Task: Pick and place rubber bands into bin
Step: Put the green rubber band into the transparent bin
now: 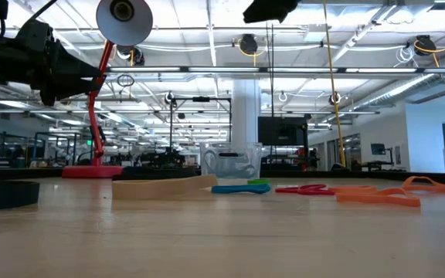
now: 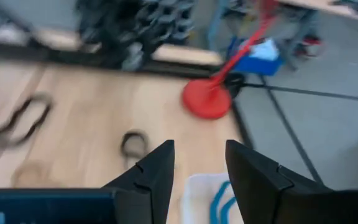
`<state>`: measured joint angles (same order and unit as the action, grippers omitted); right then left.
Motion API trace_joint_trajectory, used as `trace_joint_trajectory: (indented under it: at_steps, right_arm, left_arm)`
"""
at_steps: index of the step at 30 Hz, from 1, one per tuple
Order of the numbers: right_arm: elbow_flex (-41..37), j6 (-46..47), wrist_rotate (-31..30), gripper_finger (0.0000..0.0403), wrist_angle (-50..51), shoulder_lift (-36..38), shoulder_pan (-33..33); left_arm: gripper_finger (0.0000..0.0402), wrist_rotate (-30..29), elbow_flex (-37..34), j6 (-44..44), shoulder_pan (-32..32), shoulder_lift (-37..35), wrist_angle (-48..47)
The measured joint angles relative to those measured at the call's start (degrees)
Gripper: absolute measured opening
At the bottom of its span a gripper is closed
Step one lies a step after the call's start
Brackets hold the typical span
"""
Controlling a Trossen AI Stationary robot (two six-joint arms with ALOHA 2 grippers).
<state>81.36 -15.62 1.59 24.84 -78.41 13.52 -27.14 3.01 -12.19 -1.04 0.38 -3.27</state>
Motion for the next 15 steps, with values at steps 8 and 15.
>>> trace_joint_trajectory:
  at_steps: [8,15]
  right_arm:
    - [0.00,-1.42,0.00,0.0141,4.46,-9.49,-4.79]
    - [0.00,1.27,-0.06,0.0141,15.51,-18.13,-4.98]
  left_arm:
    - [0.0237,0.07,0.02,0.00,0.00,0.00,-0.17]
    - [0.0237,0.11,0.04,0.00,0.00,0.00,-0.44]
